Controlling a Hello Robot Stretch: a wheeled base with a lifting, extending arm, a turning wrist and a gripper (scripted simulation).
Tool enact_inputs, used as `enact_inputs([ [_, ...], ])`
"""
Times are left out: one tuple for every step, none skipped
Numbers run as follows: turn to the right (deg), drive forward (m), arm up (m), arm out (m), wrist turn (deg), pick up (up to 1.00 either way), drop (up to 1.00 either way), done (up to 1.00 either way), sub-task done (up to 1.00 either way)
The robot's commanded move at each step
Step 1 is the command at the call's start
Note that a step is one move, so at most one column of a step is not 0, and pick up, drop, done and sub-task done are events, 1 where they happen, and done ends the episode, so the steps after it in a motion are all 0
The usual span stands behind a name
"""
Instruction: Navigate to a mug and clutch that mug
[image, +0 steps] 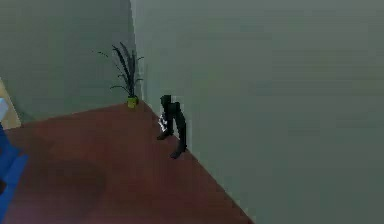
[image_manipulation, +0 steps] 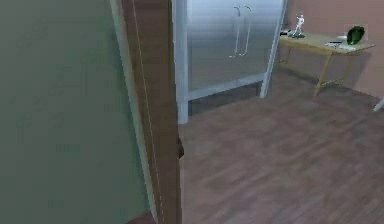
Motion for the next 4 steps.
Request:
enact_inputs([
  [45.0,0.0,0.0,0.0,0.0,0.0,0.0,0.0,0.0],
  [45.0,0.0,0.0,0.0,0.0,0.0,0.0,0.0,0.0],
  [45.0,0.0,0.0,0.0,0.0,0.0,0.0,0.0,0.0],
  [0.0,0.6,0.0,0.0,0.0,0.0,0.0,0.0,0.0],
])
